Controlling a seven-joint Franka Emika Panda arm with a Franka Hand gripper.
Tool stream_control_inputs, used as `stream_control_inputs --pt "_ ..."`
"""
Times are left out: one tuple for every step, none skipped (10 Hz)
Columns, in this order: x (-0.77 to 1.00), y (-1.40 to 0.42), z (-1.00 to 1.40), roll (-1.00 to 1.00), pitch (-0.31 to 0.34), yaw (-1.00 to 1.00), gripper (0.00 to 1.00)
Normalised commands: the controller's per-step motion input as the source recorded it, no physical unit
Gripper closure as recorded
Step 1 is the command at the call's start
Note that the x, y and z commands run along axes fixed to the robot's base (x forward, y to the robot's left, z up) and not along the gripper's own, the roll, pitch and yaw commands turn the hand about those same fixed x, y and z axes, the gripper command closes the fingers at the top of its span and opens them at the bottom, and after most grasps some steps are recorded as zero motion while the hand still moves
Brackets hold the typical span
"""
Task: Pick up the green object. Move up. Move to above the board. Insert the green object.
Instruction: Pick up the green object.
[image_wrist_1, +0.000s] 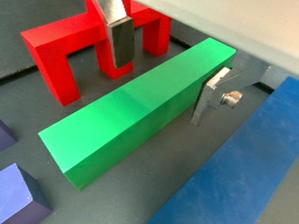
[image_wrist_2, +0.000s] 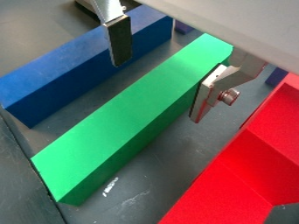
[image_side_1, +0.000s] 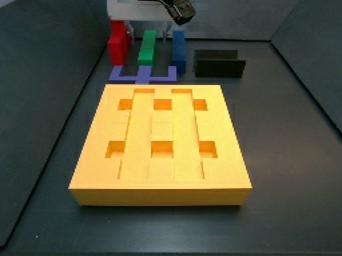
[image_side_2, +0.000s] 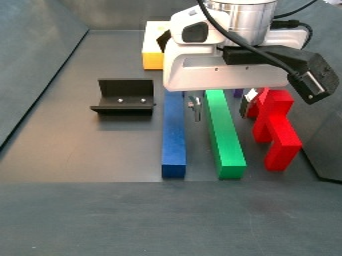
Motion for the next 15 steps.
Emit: stream_control_inputs --pt "0.01 0.0 -0.14 0.0 0.0 -0.05 0.0" --pt "0.02 0.0 -0.13 0.0 0.0 -0.04 0.0" --pt "0.14 0.0 -0.11 -0.02 0.0 0.0 0.0" --pt "0.11 0.0 -0.12 -0.05 -0.007 0.0 0.0" --pt "0.0 0.03 -0.12 0.0 -0.024 0.0 0.0" --pt "0.0 0.05 -0.09 0.0 0.0 0.0 0.0" --pt "0.0 0.0 -0.03 0.01 0.0 0.0 0.0" --pt "0.0 0.0 0.0 0.0 0.0 0.0 0.0" --pt "0.0 0.0 0.0 0.0 0.0 0.0 1.0" --pt "0.0 0.0 0.0 0.0 0.0 0.0 1.0" --pt "0.0 0.0 0.0 0.0 0.0 0.0 1.0" --pt "0.0 0.0 0.0 0.0 0.0 0.0 1.0" --pt "0.0 0.0 0.0 0.0 0.0 0.0 1.0" --pt "0.0 0.0 0.0 0.0 0.0 0.0 1.0" --pt "0.0 0.0 0.0 0.0 0.0 0.0 1.0"
